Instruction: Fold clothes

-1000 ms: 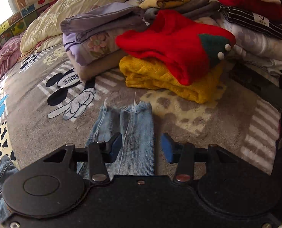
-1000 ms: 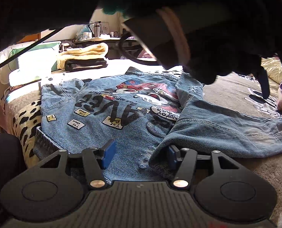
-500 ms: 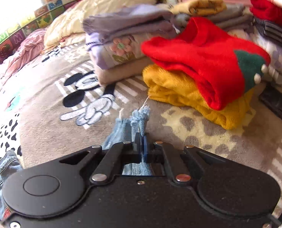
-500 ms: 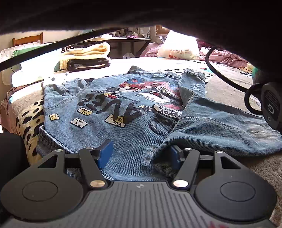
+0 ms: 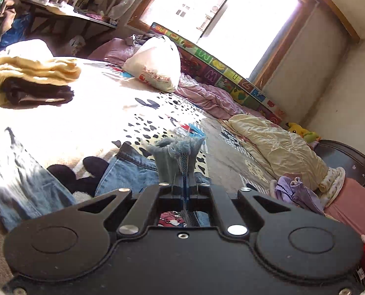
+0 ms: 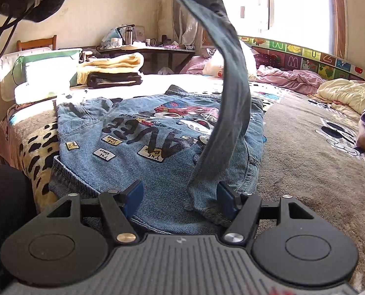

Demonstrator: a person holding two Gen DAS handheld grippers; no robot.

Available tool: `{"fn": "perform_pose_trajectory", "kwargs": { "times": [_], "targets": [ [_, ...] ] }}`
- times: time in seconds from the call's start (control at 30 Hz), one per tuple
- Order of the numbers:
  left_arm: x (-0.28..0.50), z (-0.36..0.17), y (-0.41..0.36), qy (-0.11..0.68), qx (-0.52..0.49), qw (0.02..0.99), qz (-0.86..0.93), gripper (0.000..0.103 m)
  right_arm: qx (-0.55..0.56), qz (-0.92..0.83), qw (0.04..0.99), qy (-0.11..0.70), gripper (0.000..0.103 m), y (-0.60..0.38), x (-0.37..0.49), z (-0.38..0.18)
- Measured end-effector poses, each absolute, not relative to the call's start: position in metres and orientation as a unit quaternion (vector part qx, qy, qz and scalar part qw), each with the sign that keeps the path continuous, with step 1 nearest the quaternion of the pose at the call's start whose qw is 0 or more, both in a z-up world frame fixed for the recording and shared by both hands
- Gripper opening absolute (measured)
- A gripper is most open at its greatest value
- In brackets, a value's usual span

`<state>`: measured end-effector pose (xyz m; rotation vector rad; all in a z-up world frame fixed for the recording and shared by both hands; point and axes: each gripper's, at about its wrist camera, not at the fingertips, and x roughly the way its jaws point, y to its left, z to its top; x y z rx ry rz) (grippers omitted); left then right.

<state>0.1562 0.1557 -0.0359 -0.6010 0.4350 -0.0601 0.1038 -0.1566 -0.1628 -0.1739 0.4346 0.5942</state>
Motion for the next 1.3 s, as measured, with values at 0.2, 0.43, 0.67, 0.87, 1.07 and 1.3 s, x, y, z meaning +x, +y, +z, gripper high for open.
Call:
{"fn": "perform_pose_trajectory", "kwargs": {
  "times": [0.2, 0.43, 0.67, 0.87, 1.07, 1.3],
  "targets": [
    [0.162, -0.108, 0.190, 0.275, -0.344, 0.898, 0.006, 0.000, -0.105, 0.286, 0.930, 0.205, 0.069, -0.153, 0.101, -0.162],
    [0.151, -0.110, 0.189, 0.256, -0.333, 0.907, 0.012, 0.000, -0.100, 0.297, 0.915, 0.254, 0.068, -0.160, 0.107, -0.159],
    [0.145, -0.109, 0.183, 0.232, -0.347, 0.909, -0.004, 0.000, -0.083, 0.321, 0.911, 0.244, 0.068, -0.176, 0.100, -0.149],
    [0.174, -0.060, 0.141, 0.196, -0.324, 0.923, -0.065, 0.000, -0.081, 0.325, 0.917, 0.215, 0.070, -0.170, 0.105, -0.151],
    [0.238, -0.033, 0.101, 0.194, -0.307, 0.927, -0.092, 0.000, -0.075, 0.338, 0.905, 0.247, 0.071, -0.172, 0.114, -0.157],
    [0.316, -0.049, 0.057, 0.232, -0.309, 0.918, -0.085, 0.000, -0.025, 0.357, 0.895, 0.268, 0.071, -0.187, 0.124, -0.157]
  ]
}}
